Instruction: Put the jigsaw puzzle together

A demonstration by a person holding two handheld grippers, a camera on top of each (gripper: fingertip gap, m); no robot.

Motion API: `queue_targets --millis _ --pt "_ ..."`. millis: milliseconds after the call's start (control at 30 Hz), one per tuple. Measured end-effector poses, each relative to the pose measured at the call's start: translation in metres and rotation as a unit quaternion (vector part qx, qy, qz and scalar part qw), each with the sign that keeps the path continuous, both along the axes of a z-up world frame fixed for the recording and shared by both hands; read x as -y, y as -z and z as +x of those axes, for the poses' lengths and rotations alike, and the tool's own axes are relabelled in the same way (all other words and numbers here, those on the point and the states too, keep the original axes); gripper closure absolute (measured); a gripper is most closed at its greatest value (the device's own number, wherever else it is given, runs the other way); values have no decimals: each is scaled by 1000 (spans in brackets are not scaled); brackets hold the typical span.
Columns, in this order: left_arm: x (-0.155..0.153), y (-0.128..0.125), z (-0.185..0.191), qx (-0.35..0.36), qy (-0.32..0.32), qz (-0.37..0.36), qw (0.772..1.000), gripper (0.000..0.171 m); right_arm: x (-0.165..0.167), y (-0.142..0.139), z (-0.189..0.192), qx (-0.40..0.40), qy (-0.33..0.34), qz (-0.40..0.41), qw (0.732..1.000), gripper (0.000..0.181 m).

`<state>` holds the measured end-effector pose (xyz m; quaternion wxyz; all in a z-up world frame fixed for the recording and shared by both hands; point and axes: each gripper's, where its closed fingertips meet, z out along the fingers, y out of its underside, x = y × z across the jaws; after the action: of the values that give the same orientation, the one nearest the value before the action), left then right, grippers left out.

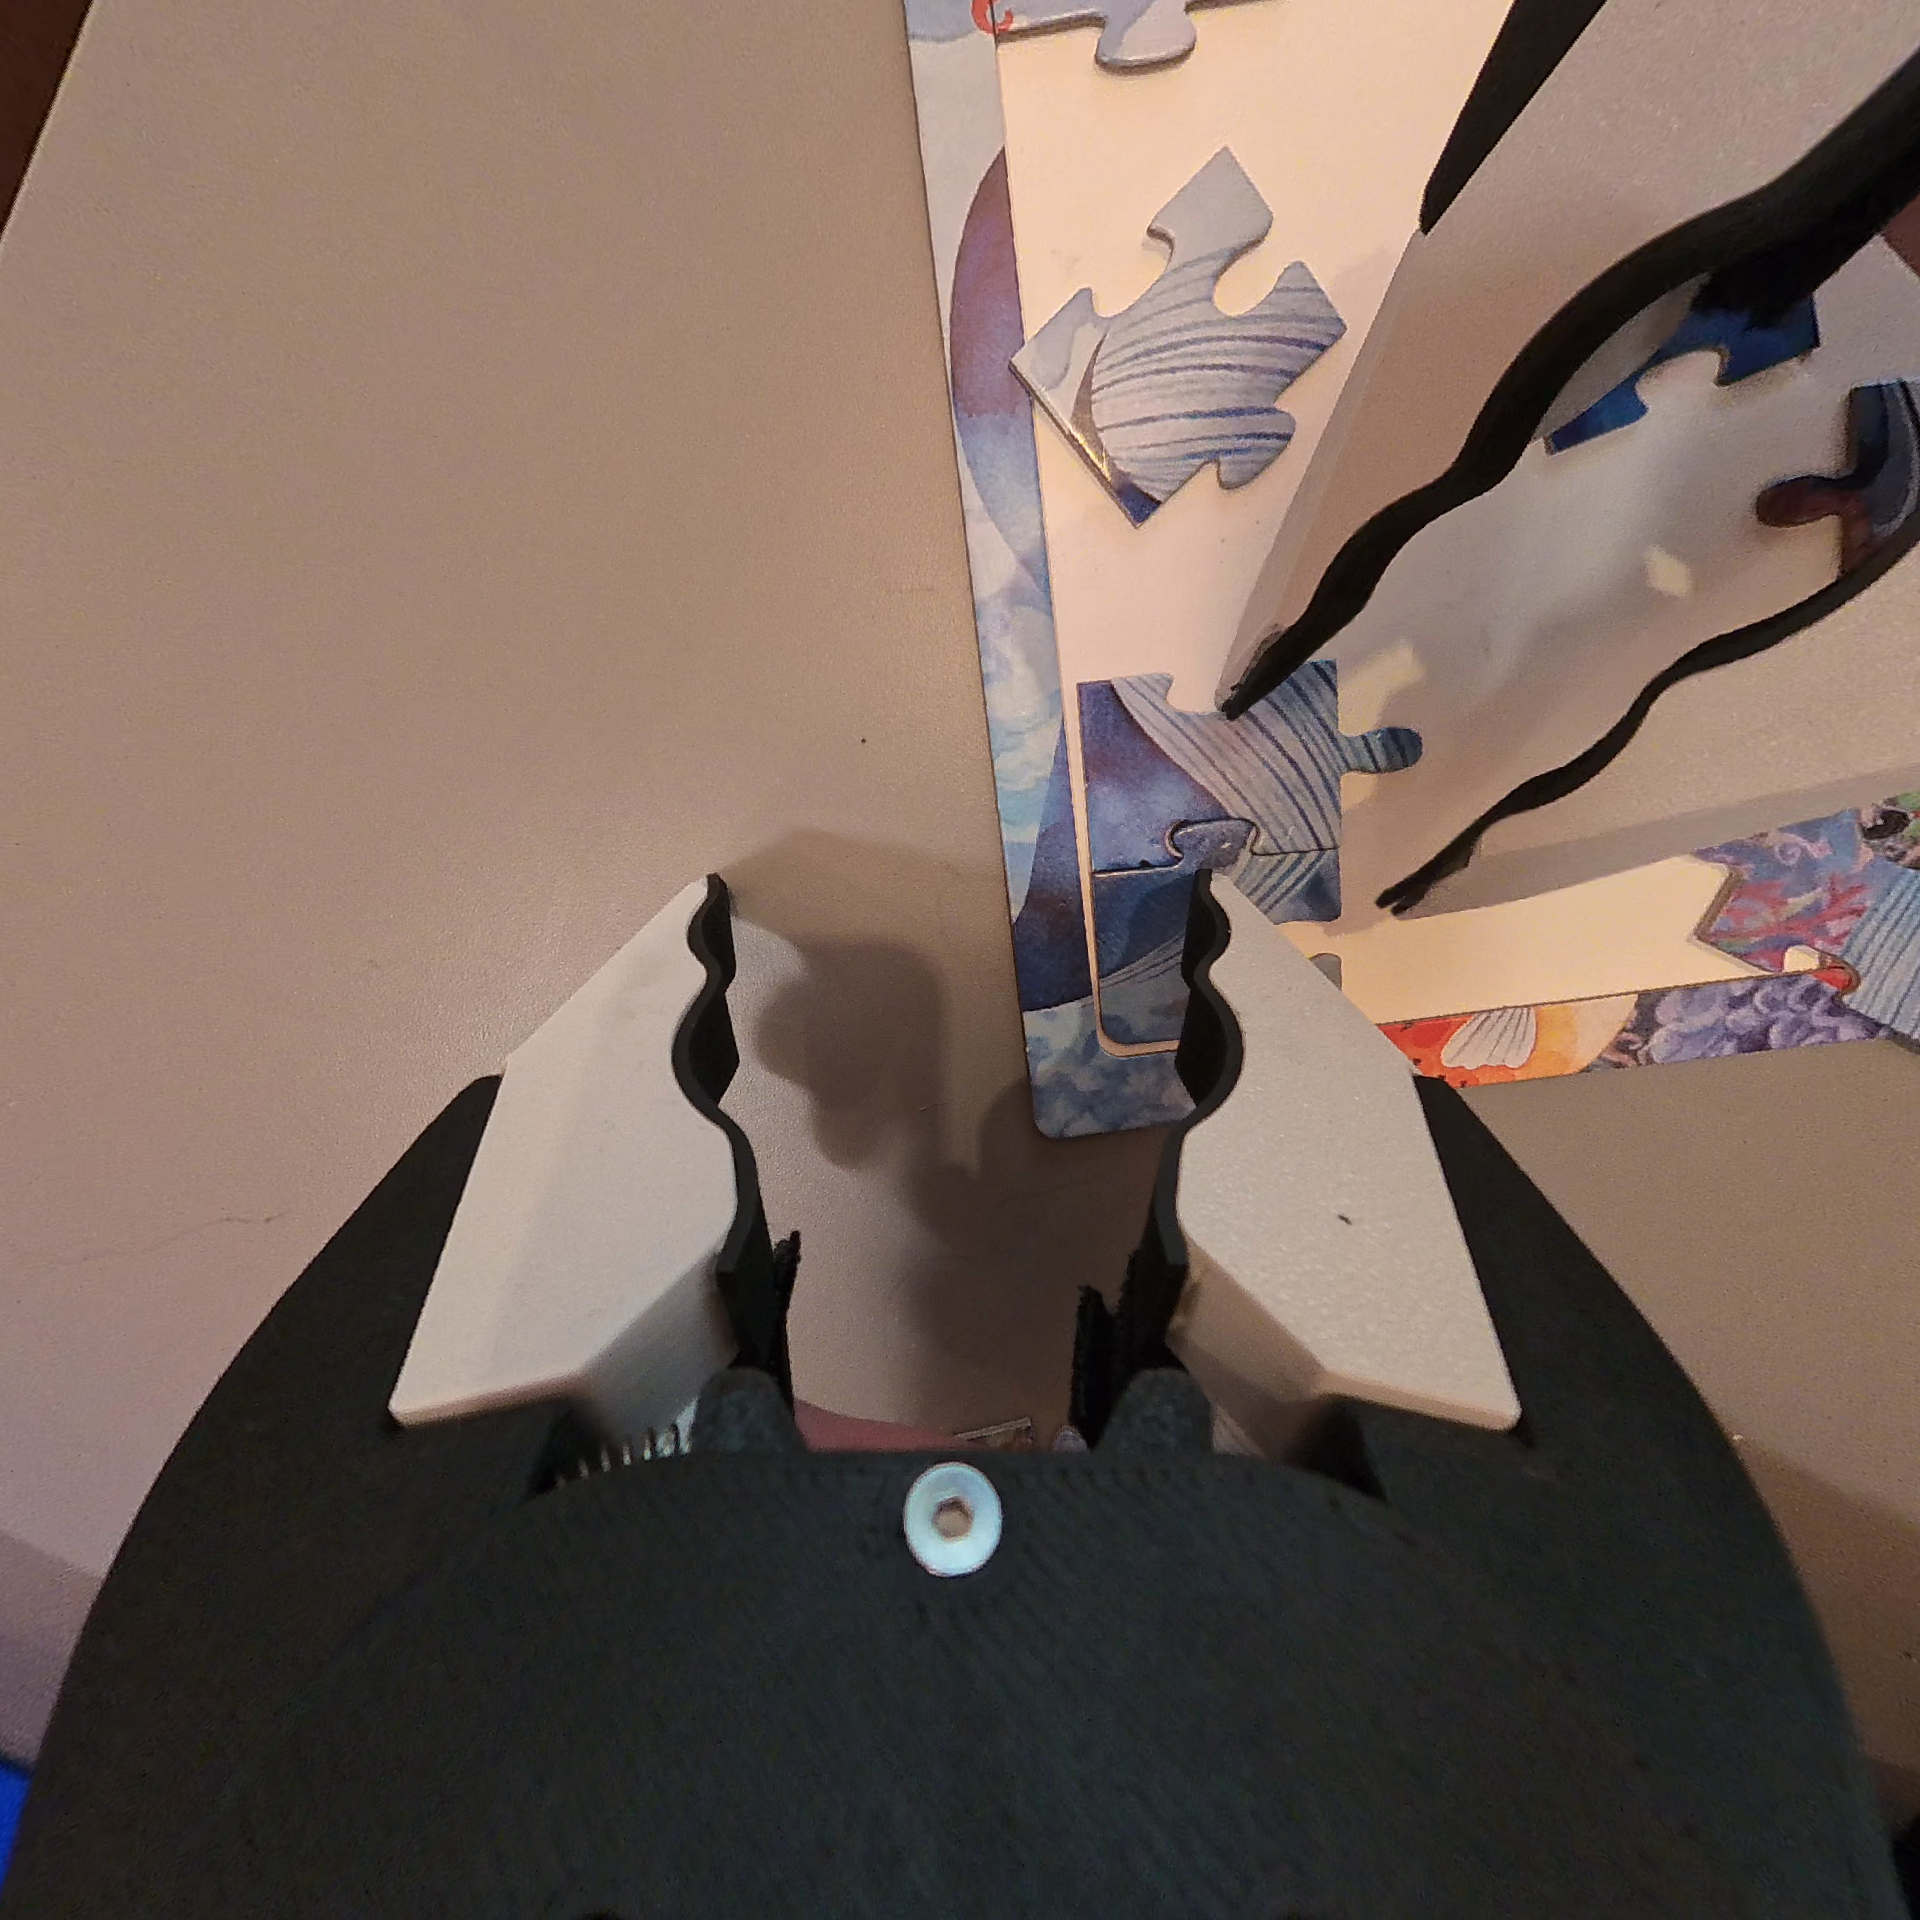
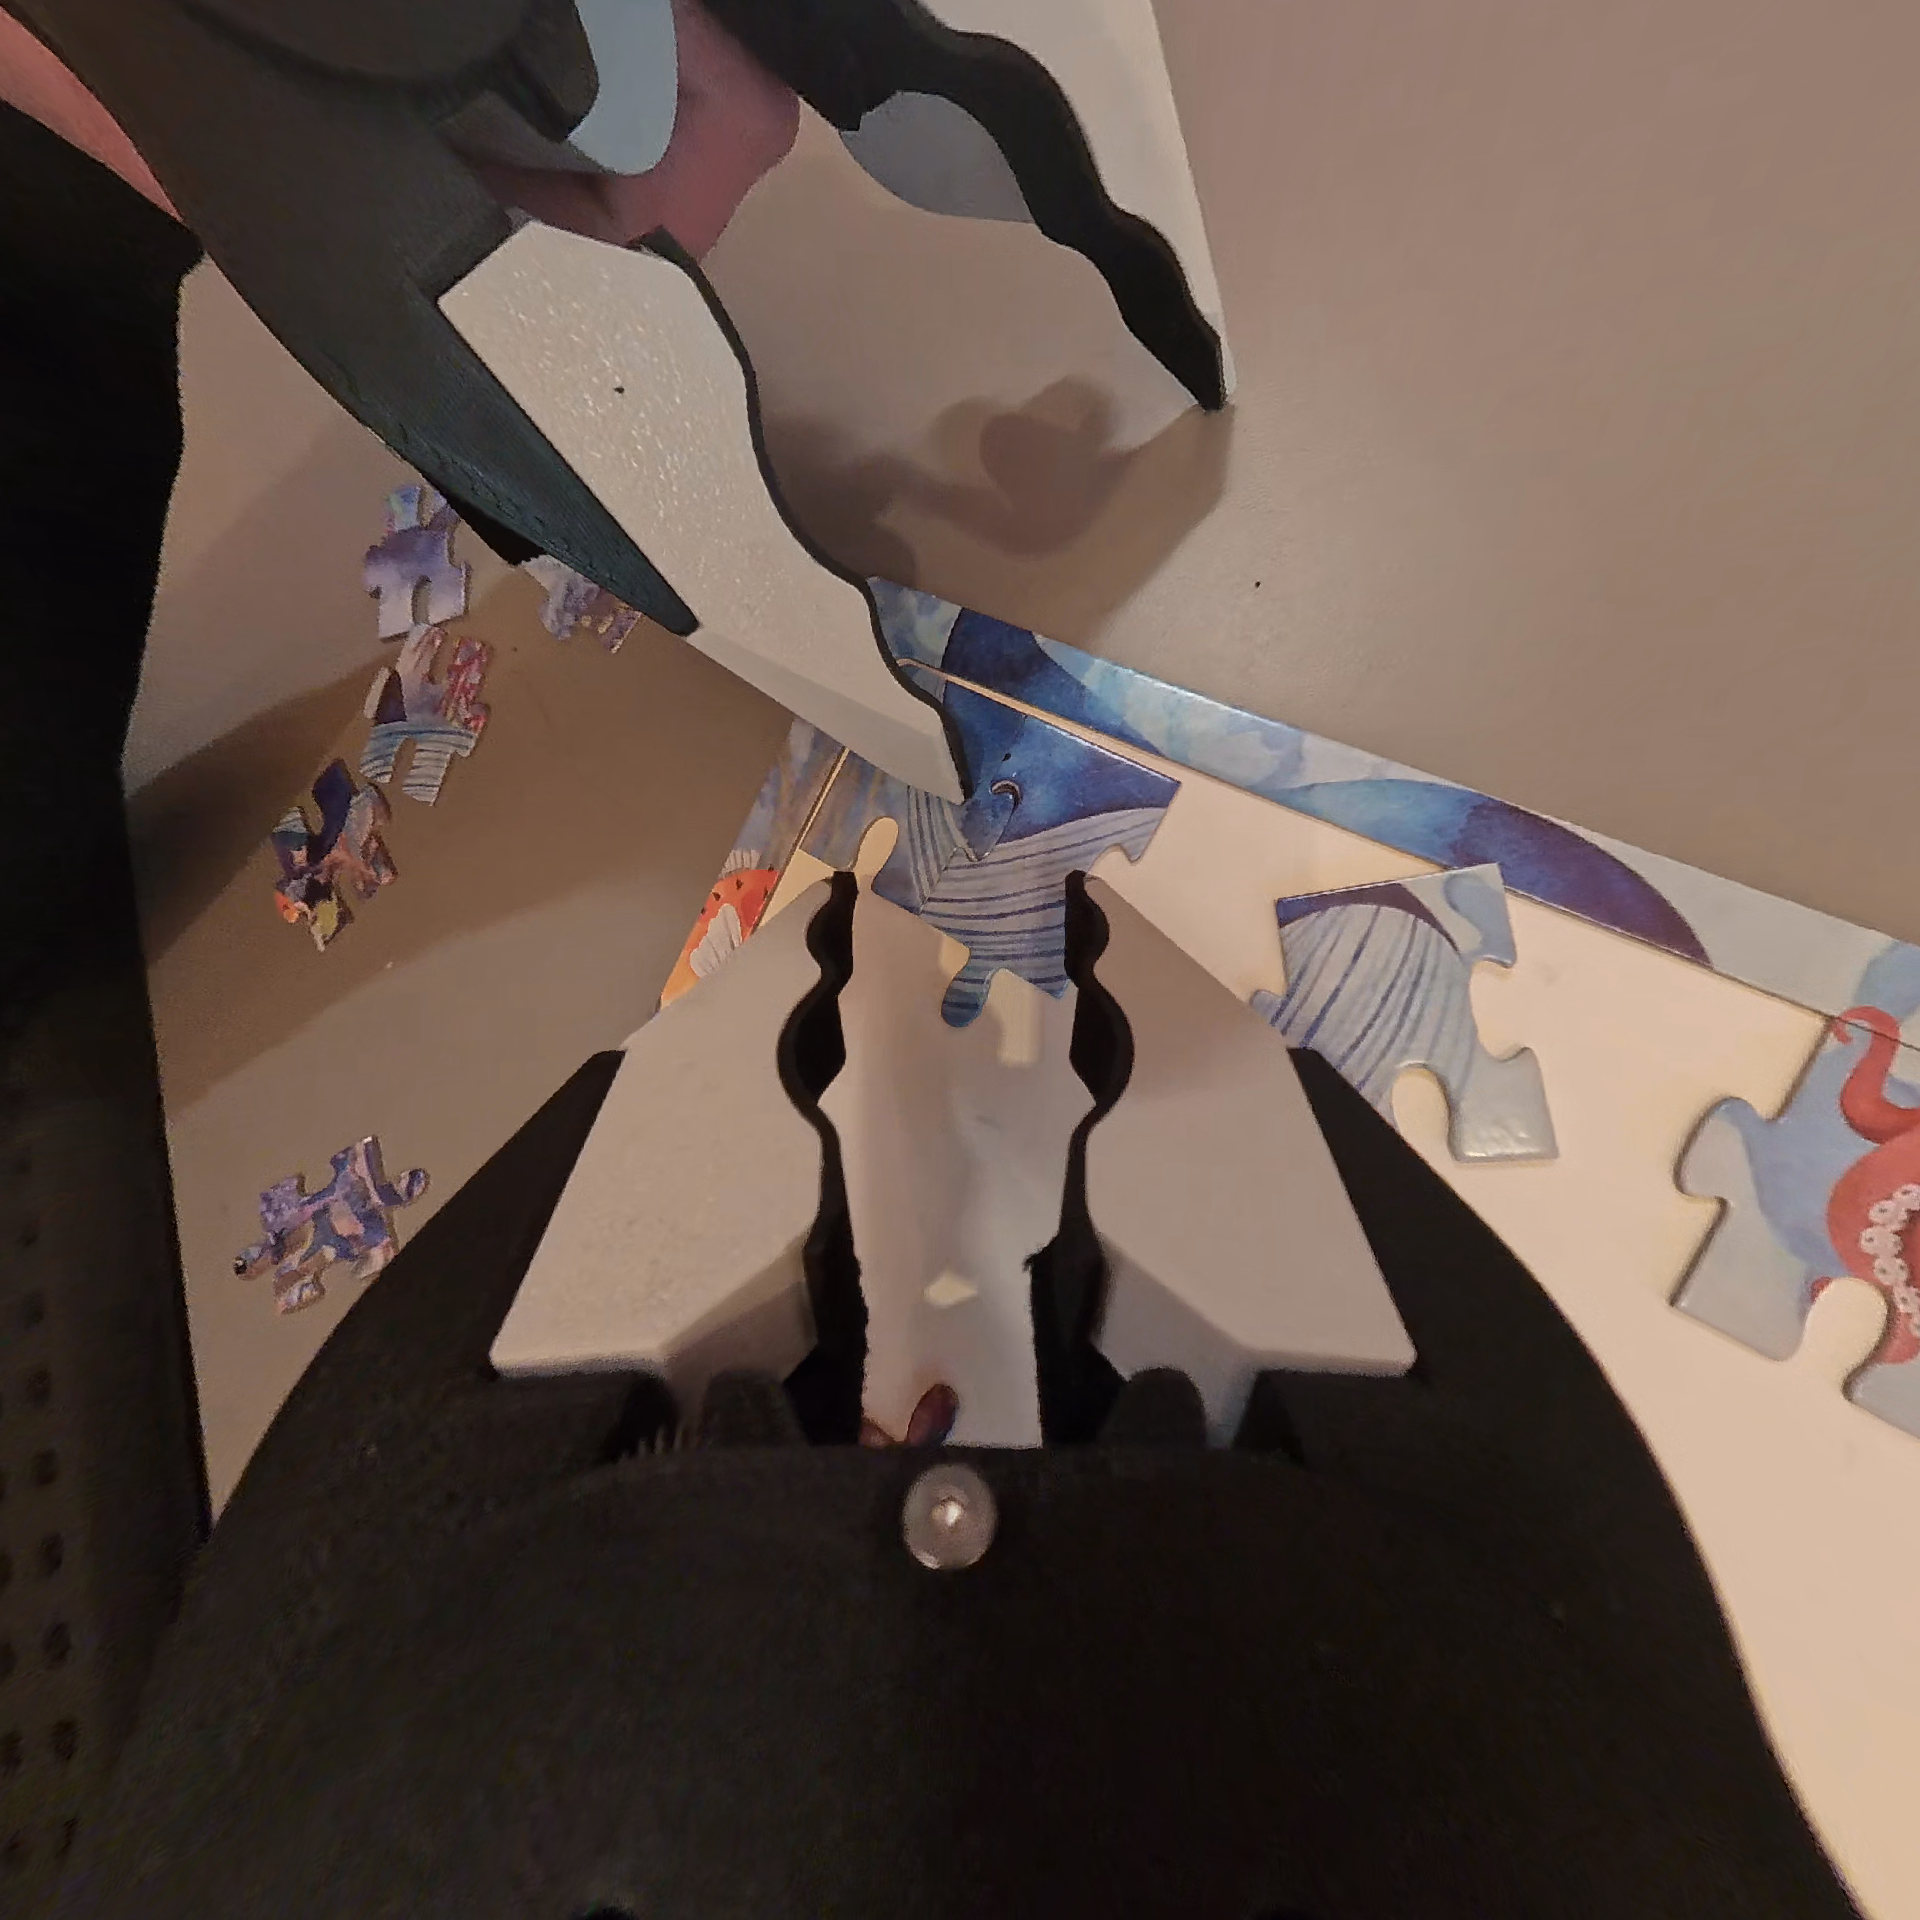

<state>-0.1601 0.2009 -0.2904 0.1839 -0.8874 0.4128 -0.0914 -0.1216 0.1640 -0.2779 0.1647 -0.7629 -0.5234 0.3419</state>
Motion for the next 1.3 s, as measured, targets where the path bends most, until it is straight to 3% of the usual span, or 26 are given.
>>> queue_targets --millis 100,167,200,267,333,367,433,467,567,700,767,867,1300 --pt "0 0 0 1 0 -1 1000 86 2 -3 0 -16 1 -29 999 141" --pt "0 0 0 3 -1 0 1000 86 23 -16 -3 -54 -48 -77 994 180" --pt "-1 0 1 3 -1 1 1000 86 30 -22 -7 -70 -58 -94 991 181" --pt "-1 0 1 3 -1 1 1000 87 32 -3 3 11 -74 -52 996 181" --pt "-1 0 1 4 -1 1 1000 86 37 -7 6 8 -88 -62 994 177" --pt "-1 0 1 4 -1 1 1000 86 27 -14 4 -9 -62 -52 997 175" --pt "-1 0 1 2 -1 1 1000 86 2 -14 10 8 -10 -10 1000 146" --pt "-1 0 1 2 -1 1 1000 86 -9 -10 14 27 9 21 999 140" --pt "-1 0 1 2 -1 1 1000 86 -4 3 15 60 5 22 998 141" --pt "-1 0 1 2 -2 1 1000 86 17 0 -1 20 -20 -23 999 157" --pt "-1 0 1 3 -2 1 1000 86 14 3 0 32 -20 -7 999 167" --pt "-2 0 0 3 -2 1 1000 86 -1 -2 10 42 16 2 999 140" --pt "-1 -1 0 -9 -6 2 1000 88 3 0 11 44 10 -3 999 138"
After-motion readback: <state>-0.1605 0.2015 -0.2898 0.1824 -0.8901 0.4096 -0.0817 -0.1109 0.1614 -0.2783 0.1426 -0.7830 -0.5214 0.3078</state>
